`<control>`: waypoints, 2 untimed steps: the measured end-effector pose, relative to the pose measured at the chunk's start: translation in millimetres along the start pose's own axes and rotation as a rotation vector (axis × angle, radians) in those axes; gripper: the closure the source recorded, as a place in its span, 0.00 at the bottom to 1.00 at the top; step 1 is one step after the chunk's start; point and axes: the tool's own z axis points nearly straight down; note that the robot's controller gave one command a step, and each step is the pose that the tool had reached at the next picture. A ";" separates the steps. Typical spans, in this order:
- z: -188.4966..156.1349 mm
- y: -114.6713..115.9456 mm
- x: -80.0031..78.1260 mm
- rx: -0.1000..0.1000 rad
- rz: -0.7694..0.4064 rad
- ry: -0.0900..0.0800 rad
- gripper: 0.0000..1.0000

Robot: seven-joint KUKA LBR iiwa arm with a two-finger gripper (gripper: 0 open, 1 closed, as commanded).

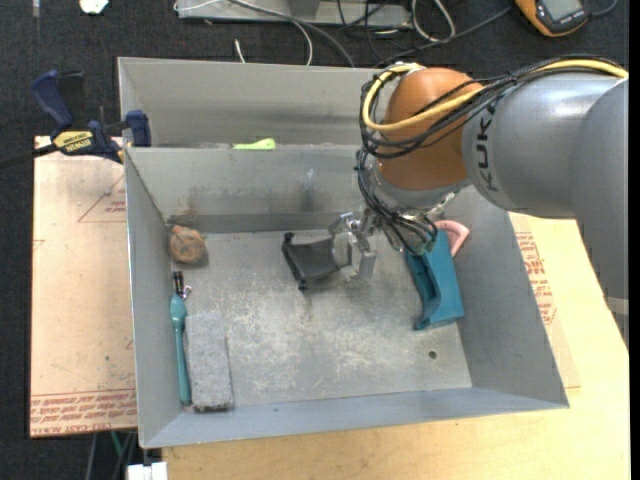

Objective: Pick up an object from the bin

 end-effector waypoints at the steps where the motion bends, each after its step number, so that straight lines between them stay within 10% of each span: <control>1: -18.8 0.8 1.2 -0.002 0.000 0.005 1.00; 2: -67.7 1.5 0.4 -0.002 0.001 0.005 1.00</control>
Offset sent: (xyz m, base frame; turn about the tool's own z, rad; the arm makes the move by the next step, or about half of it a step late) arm -0.0017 0.0002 0.0860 0.0001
